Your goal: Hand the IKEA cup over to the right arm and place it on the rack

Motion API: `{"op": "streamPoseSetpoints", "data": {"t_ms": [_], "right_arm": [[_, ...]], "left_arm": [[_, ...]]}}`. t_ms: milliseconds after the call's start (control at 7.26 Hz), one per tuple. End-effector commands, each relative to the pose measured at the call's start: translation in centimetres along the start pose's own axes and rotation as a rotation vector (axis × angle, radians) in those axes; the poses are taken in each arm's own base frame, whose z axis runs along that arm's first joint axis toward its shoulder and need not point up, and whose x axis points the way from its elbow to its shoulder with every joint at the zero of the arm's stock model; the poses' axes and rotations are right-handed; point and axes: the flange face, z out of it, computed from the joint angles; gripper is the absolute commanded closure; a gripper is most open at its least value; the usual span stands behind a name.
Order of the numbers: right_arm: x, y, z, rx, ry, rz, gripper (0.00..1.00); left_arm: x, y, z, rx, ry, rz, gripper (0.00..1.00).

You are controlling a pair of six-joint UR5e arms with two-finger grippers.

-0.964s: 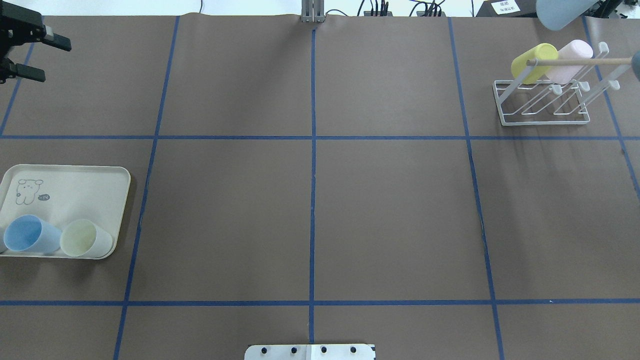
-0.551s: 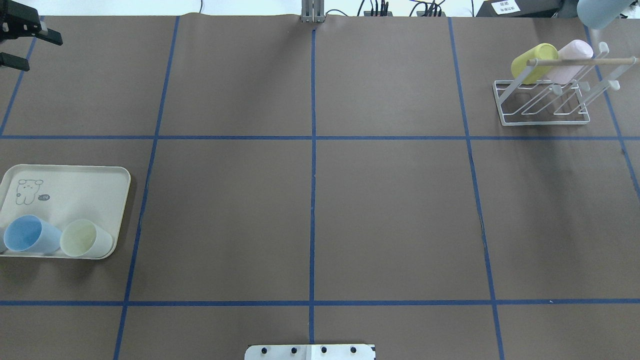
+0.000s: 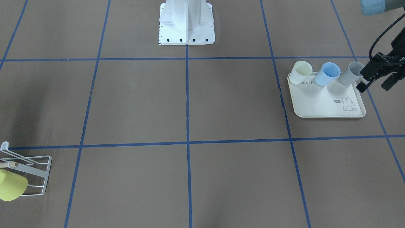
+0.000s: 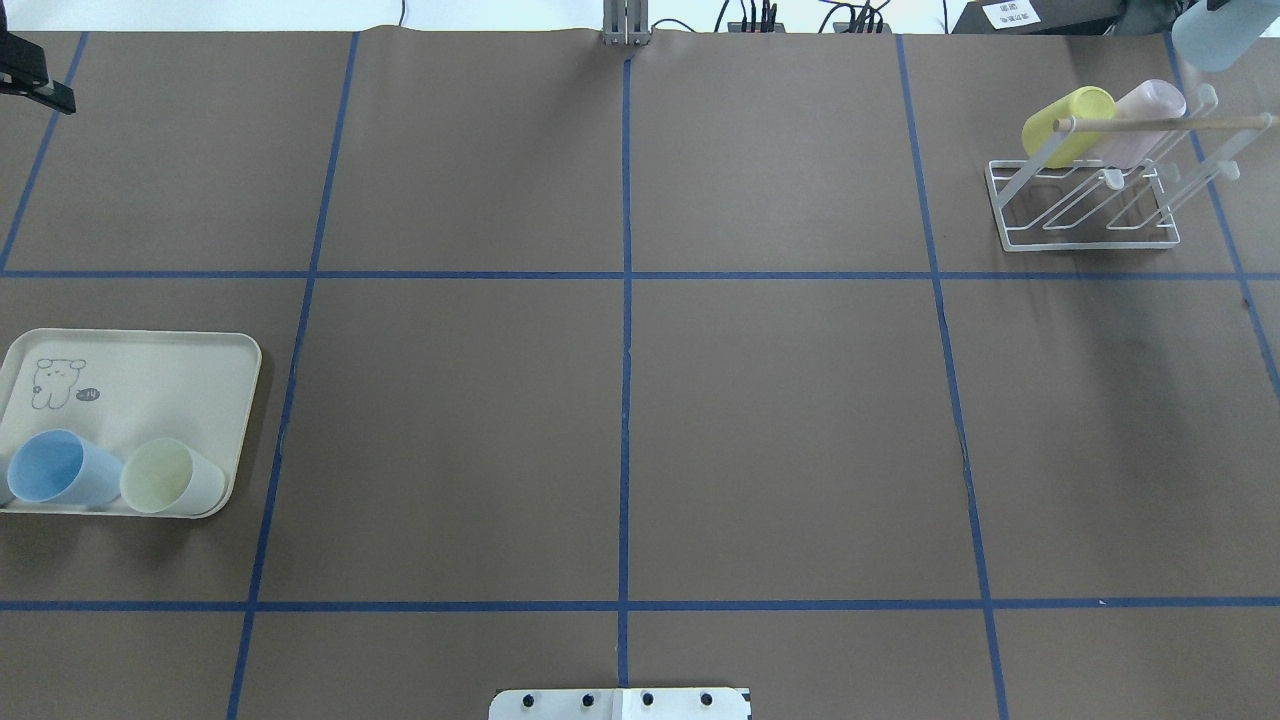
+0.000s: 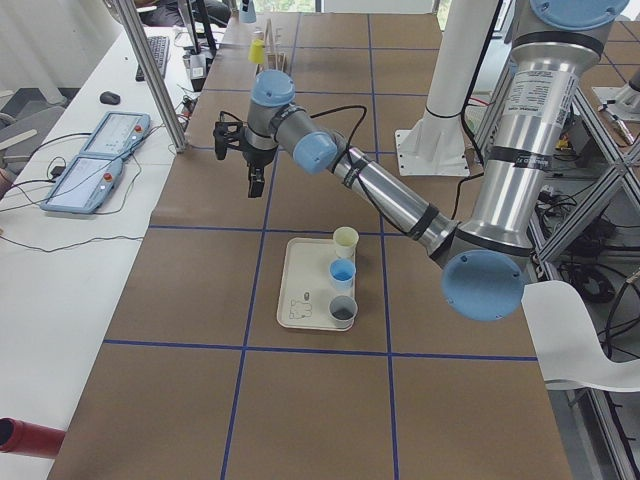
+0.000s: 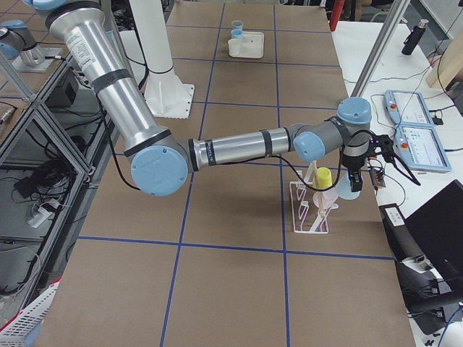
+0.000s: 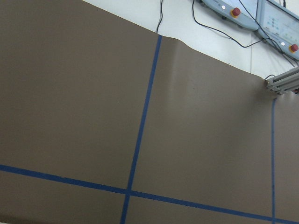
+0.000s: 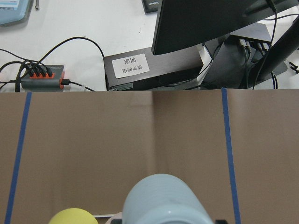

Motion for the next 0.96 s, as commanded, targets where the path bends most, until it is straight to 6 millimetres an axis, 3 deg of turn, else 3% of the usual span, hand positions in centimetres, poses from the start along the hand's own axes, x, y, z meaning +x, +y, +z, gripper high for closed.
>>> {"op": "streamPoseSetpoints", "data": {"t_ms": [0,275,551,826], "right_arm": [[1.6,0.1,2.0,-0.04,0.018,-0.001,0.69],[2.6,0.4,3.1,-0.063,0.027,-0.019,0.69],[2.8,1.0,3.3,-0.083,-0.009,-0.011,0.69],[3.5,1.6,3.8,-0.094,-0.006,-0.003,0.68]], "left_arm": [[-0.8,1.1,-0.5,-0.011,-0.034,0.002,0.0],[-1.1,1.2,-0.3,-0.019,-0.041,-0.004,0.0],[-1.7,2.7,-1.2,-0.05,-0.079,-0.045,0.0],[-3.7,3.9,-0.5,-0.081,-0.108,-0.073,0.0]]}}
